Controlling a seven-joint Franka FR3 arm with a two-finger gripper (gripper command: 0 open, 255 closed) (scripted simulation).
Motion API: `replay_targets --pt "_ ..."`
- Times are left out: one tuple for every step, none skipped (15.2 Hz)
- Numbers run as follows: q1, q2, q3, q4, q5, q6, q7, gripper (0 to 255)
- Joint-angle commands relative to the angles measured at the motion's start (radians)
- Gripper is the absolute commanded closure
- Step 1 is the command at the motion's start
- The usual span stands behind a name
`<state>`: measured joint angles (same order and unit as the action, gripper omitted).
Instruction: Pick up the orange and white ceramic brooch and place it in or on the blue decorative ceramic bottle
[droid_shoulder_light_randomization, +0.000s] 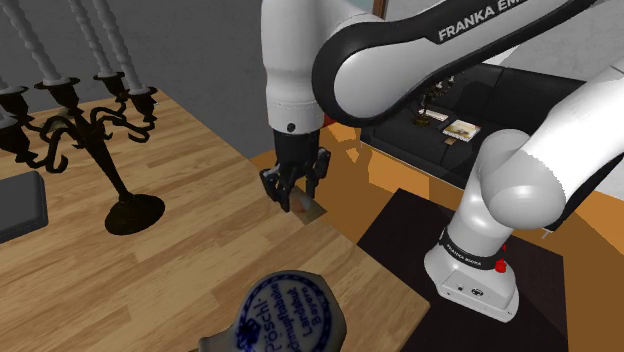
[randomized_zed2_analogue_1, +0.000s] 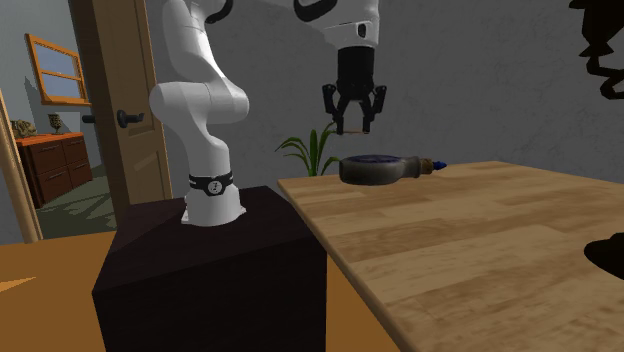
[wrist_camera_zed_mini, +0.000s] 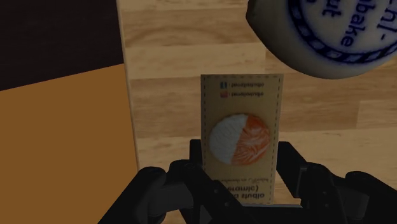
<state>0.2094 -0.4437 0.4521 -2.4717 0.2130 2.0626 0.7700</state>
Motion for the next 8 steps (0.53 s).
replay_targets --pt "0.001 -0.012 -0.005 0.018 0.0 -0.03 -0.001 255" --pt "0.001 -0.017 -0.008 0.028 -0.001 -0.044 -0.001 255" --pt "0.0 -0.021 -0.011 0.038 -0.002 -0.059 -0.001 255" --pt "0.0 -0.025 -0.014 0.048 -0.003 -0.073 -0.002 255" --pt "0.0 -0.029 -0.016 0.059 -0.004 -0.088 -0.002 255" --pt "0.0 -0.033 -0.019 0.069 -0.005 -0.102 -0.002 255" --pt "-0.001 -0.036 -0.021 0.08 -0.006 -0.116 -0.002 255" --pt "-0.001 -0.039 -0.024 0.091 -0.007 -0.13 -0.002 255"
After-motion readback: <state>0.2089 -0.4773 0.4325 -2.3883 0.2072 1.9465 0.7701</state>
